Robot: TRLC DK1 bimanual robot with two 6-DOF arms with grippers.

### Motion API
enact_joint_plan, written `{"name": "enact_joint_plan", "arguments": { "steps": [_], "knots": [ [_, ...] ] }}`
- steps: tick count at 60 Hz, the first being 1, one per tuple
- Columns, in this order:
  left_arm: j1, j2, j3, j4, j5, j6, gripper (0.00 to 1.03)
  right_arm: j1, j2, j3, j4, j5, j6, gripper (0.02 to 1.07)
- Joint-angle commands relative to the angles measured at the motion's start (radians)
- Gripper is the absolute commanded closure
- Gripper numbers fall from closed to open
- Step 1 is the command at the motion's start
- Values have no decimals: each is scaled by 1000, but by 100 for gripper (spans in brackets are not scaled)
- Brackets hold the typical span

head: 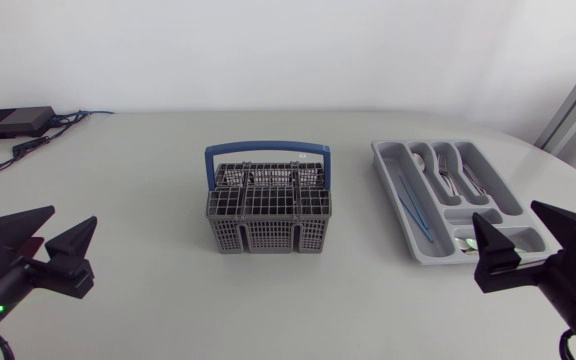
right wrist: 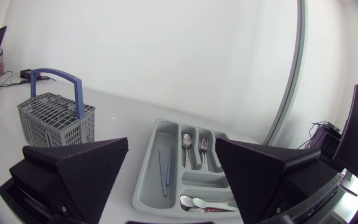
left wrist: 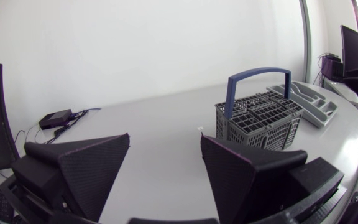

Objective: Unload the cutlery basket into the drawer organizer.

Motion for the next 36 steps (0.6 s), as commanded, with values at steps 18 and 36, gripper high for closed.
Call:
{"name": "enact_joint_plan", "arguments": {
  "steps": [18,36],
  "knots": [
    [-31,-192,-208,170,-125,-161,5,-56,-137,-159,97,-22,170,6],
    [-36,-227,-244,201,-149,-187,5,-66,-162,-186,114,-27,196,6]
  ]
}}
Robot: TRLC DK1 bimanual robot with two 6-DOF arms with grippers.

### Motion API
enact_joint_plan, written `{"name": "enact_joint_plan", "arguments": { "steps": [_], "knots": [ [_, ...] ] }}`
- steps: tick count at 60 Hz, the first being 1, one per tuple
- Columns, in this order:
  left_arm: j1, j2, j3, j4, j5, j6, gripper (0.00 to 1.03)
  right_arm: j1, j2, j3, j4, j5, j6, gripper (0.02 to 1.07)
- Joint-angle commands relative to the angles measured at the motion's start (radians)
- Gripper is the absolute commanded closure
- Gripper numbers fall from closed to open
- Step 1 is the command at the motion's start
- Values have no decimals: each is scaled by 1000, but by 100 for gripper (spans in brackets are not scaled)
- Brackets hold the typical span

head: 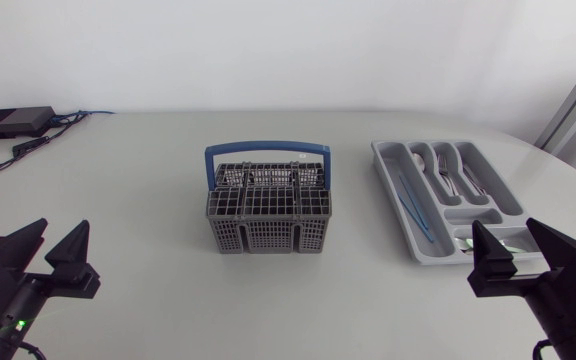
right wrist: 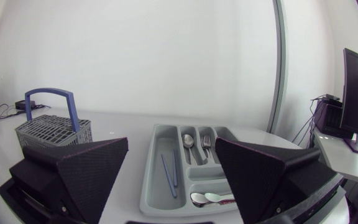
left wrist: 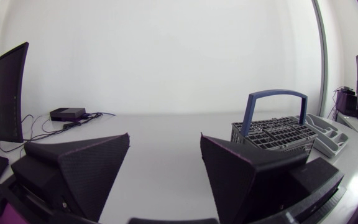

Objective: Unload the cutlery basket into the drawer organizer.

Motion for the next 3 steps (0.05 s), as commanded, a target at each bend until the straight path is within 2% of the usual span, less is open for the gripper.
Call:
{"name": "enact_joint_plan", "arguments": {
  "steps": [1,3],
  "knots": [
    [-6,-6,-21,16,-9,-25,5,-4,-4,-20,18,-1,29,6],
    [-6,-6,-21,16,-9,-25,5,-4,-4,-20,18,-1,29,6]
  ]
}}
